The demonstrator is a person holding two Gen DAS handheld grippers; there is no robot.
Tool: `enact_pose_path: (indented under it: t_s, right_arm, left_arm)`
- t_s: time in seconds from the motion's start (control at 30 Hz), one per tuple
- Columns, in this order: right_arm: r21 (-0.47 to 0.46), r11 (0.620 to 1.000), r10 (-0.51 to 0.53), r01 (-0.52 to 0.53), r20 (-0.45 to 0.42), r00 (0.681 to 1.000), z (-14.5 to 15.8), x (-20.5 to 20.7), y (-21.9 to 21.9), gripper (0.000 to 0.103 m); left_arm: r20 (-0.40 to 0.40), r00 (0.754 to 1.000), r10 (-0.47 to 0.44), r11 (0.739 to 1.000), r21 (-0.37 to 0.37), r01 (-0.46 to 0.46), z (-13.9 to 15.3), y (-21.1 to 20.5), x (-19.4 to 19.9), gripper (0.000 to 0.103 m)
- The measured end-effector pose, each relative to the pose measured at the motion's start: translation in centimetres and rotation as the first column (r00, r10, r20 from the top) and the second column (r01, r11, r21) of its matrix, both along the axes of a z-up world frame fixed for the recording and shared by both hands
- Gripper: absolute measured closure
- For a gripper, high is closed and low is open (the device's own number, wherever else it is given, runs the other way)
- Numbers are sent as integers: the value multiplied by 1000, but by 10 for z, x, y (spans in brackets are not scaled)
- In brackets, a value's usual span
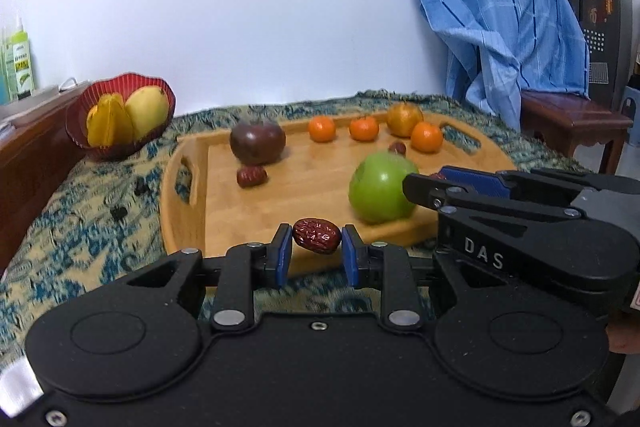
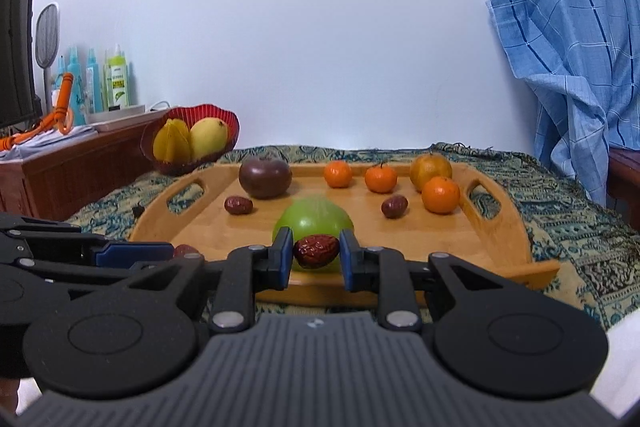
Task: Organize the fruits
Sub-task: 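Lift and carry both red dates over the tray with both grippers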
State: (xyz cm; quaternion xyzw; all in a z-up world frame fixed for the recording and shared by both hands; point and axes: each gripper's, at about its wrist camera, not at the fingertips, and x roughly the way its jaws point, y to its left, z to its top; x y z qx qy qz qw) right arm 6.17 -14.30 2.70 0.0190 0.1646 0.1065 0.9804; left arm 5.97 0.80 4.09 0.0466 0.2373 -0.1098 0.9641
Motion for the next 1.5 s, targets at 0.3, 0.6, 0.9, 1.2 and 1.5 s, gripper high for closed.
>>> enact_pose_path:
  t_s: [0.3, 0.6, 0.9, 1.2, 1.5]
  right_arm:
    - [0, 1000, -19, 19, 35, 999, 12, 11, -4, 74]
    - [-7, 999, -33, 33, 46, 998, 18, 20, -8, 74]
    - [-3, 999, -34, 34, 34, 999, 24, 34, -11, 74]
    - [10, 999, -51, 51, 19, 999, 27, 49, -15, 74]
    - [3, 998, -55, 55, 8, 998, 29, 64, -17, 74]
  left_arm:
    - [-4, 999, 37, 999, -36, -37, 13, 8, 20, 78]
    - [-38, 997, 61, 997, -42, -63, 14, 11, 38, 78]
    - [-78, 994, 78, 996, -46, -82, 16, 12, 59, 78]
    - [-87, 992, 89, 995, -41, -93, 18, 14, 72, 78]
    - [-110, 990, 90, 995, -43, -95, 18, 16, 90, 78]
